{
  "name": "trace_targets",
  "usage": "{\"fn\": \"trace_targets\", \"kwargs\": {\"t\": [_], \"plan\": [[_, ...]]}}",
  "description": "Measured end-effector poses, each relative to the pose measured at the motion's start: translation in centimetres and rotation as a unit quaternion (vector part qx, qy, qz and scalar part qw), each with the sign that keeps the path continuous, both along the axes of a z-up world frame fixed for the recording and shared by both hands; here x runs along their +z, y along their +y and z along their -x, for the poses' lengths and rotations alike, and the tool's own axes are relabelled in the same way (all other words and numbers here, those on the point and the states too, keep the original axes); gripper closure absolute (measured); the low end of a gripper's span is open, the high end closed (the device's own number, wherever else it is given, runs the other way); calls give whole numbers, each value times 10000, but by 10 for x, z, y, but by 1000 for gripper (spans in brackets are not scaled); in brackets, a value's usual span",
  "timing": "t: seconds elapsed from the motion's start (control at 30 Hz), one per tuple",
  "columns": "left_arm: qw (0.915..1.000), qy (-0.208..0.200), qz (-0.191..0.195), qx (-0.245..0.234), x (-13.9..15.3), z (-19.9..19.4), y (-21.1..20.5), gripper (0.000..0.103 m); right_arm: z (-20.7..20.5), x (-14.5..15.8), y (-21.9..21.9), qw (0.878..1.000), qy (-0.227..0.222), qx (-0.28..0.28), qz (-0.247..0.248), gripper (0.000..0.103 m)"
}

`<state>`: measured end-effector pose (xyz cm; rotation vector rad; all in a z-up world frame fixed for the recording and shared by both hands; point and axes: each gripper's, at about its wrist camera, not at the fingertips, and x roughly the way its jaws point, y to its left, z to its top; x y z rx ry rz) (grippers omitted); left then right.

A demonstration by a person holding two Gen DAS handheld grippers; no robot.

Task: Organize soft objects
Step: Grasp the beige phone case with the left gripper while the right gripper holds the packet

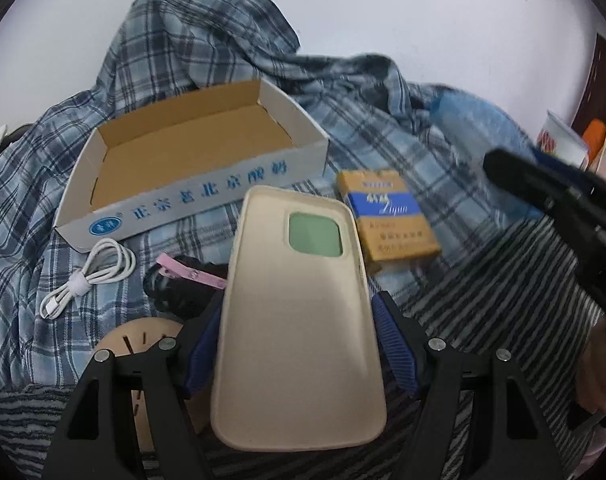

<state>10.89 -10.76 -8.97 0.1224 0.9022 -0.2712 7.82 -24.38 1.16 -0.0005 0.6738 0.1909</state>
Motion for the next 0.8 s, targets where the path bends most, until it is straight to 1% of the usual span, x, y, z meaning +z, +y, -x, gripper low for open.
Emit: {"fn": "trace_targets", "kwargs": {"t": [0.1, 0.23, 0.3, 0.33, 0.43, 0.53, 0.57, 0.6, 0.63, 0.7, 0.73, 0.8], "plan": [[9998, 112, -150, -43, -5, -1, -5, 26, 0, 0, -1, 10000, 1, 3, -10, 68], [9990, 325, -306, -73, -13, -6, -7, 25, 0, 0, -1, 10000, -3, 2, -14, 68], [9988, 333, -356, -77, -13, -6, -8, 26, 0, -1, -1, 10000, 2, 5, -11, 68], [9987, 322, -374, -82, -13, -6, -9, 29, 0, -1, -1, 10000, 5, 5, -8, 68], [9989, 249, -381, -90, -12, -5, -9, 30, 0, -2, -1, 10000, 41, -6, 10, 69], [9995, 33, -288, -94, -5, -1, -6, 30, -3, -4, -3, 9999, 130, -64, -50, 69], [9997, -79, -220, -85, -1, 2, -4, 30, -4, -4, -6, 9998, 162, -108, -89, 63], [9997, -163, -180, -70, 2, 3, -2, 30, -5, -5, -8, 9996, 207, -148, -122, 54], [9995, -287, -110, -58, 5, 7, 0, 30, -7, -6, -11, 9993, 261, -201, -170, 39], [9984, -566, 51, -58, 15, 14, 4, 30, -10, -8, -14, 9988, 368, -246, -226, 38], [9971, -748, 117, -41, 20, 19, 7, 30, -11, -9, -13, 9986, 451, -224, -178, 38], [9932, -1140, 238, -9, 31, 30, 12, 30, -15, -16, -5, 9971, 736, -151, 119, 37]]}}
